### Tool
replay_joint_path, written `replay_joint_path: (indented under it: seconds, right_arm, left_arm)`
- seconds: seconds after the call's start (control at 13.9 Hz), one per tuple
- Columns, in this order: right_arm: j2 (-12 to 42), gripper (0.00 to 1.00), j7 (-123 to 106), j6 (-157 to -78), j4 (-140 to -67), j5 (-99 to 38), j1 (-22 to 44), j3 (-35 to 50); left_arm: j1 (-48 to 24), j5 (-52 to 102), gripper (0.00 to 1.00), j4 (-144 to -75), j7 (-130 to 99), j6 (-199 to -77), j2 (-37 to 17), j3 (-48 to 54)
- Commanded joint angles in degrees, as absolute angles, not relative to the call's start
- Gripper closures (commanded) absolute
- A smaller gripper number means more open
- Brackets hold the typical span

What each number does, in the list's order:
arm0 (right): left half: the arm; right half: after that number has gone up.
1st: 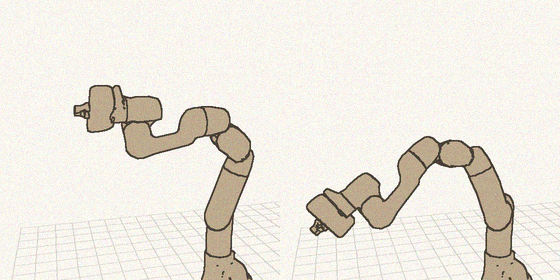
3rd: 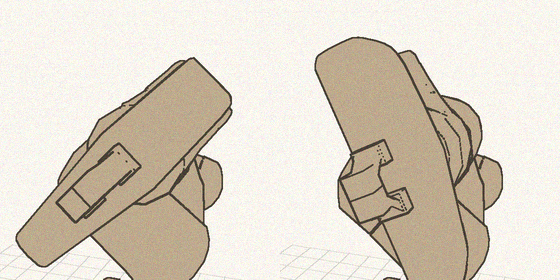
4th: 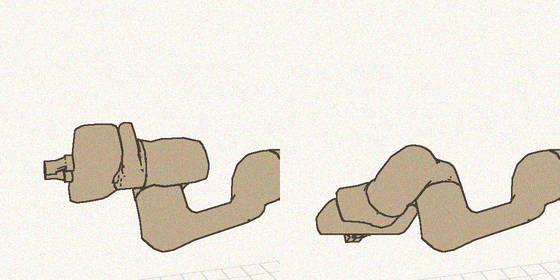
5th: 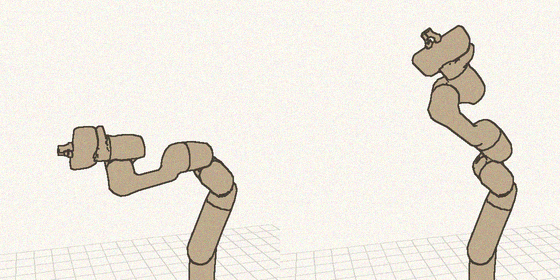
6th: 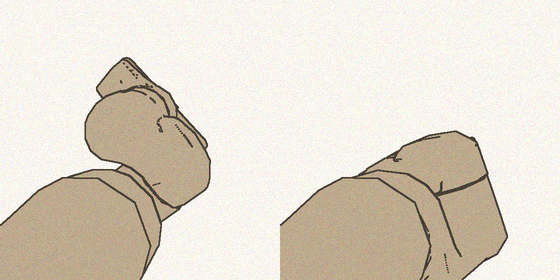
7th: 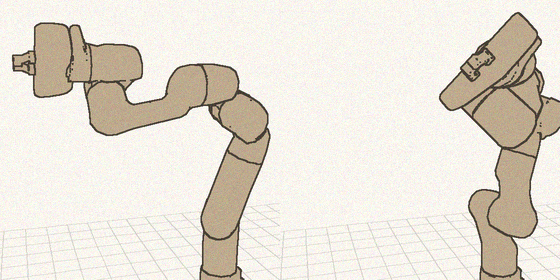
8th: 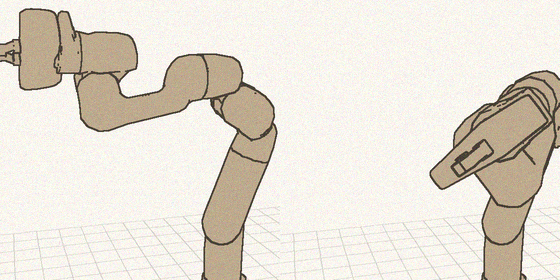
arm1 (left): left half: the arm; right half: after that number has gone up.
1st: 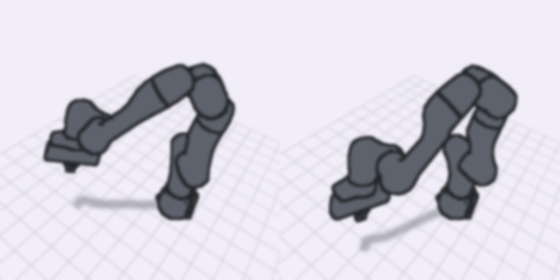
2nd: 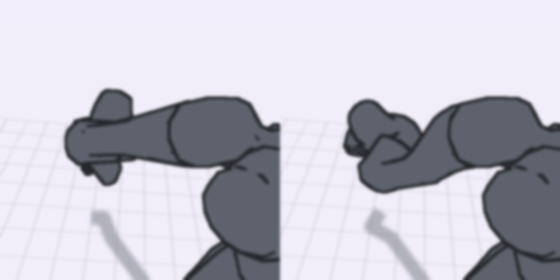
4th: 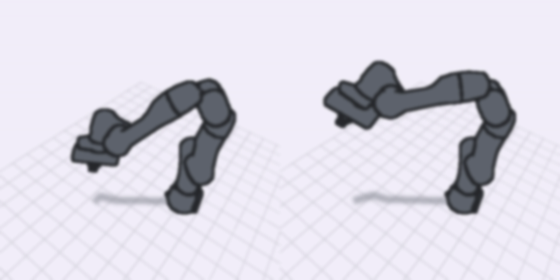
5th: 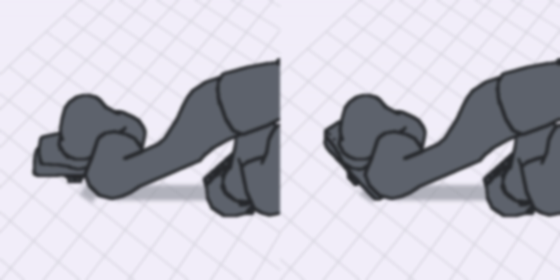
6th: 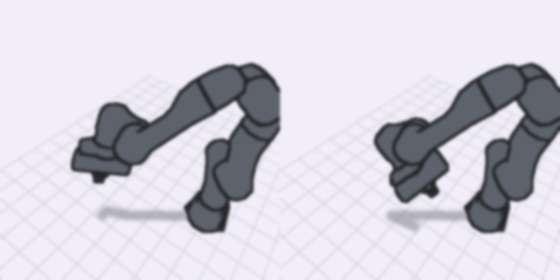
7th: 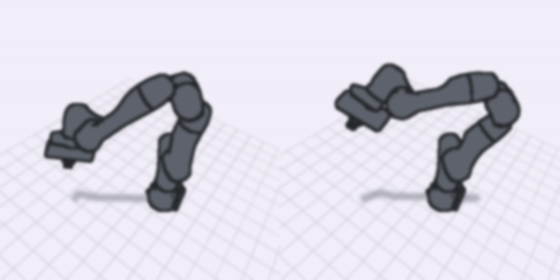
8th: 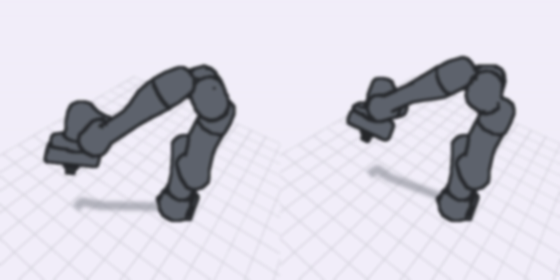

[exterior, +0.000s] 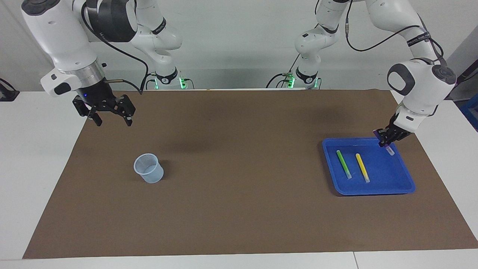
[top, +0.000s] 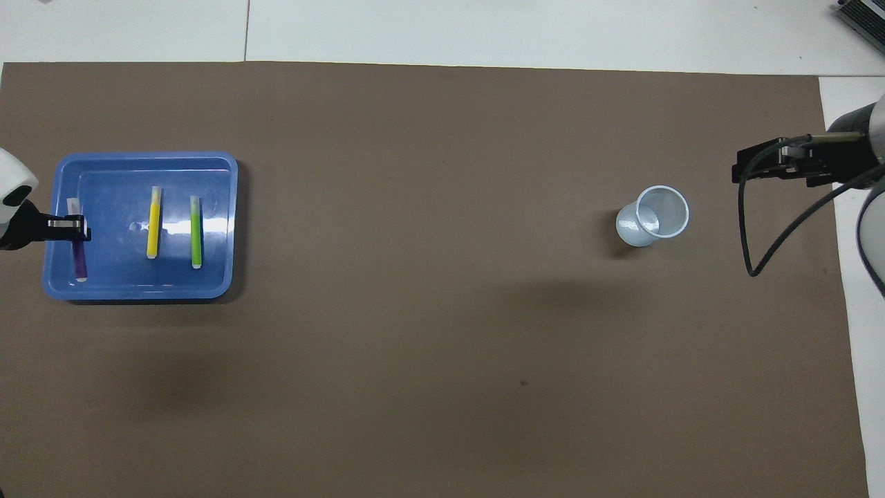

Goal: Right arm passes pens to left for tray arrangement
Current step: 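Lower the purple pen into the blue tray with the left gripper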

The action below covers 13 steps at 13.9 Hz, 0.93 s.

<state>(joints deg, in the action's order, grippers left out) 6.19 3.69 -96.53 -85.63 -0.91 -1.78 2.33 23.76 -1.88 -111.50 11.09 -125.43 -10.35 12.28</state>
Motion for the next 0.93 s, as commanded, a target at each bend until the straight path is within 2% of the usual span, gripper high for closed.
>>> replay_joint_path:
  seconds: [0.0,0.14,0.36,0.86]
  right_arm:
    - [4.22,0.00,2.29,-94.23,-86.75,-0.70,-1.85,2.72]
    - [4.04,0.00,2.20,-92.82,-86.75,-0.79,-1.85,2.81]
    - [3.34,0.00,2.20,-91.76,-86.84,-0.88,-1.76,3.77]
    - [2.90,0.00,2.64,-91.58,-86.84,-0.88,-2.37,4.39]
  left_arm:
    - [23.56,-6.23,1.00,-106.88,10.90,-126.99,-16.69,12.48]
    - [20.76,-6.15,1.00,-106.79,9.50,-129.46,-19.86,12.48]
    - [21.35,-6.50,1.00,-103.71,9.58,-129.81,-22.58,12.48]
    - [22.32,-6.77,1.00,-103.27,9.67,-131.82,-24.34,12.39]
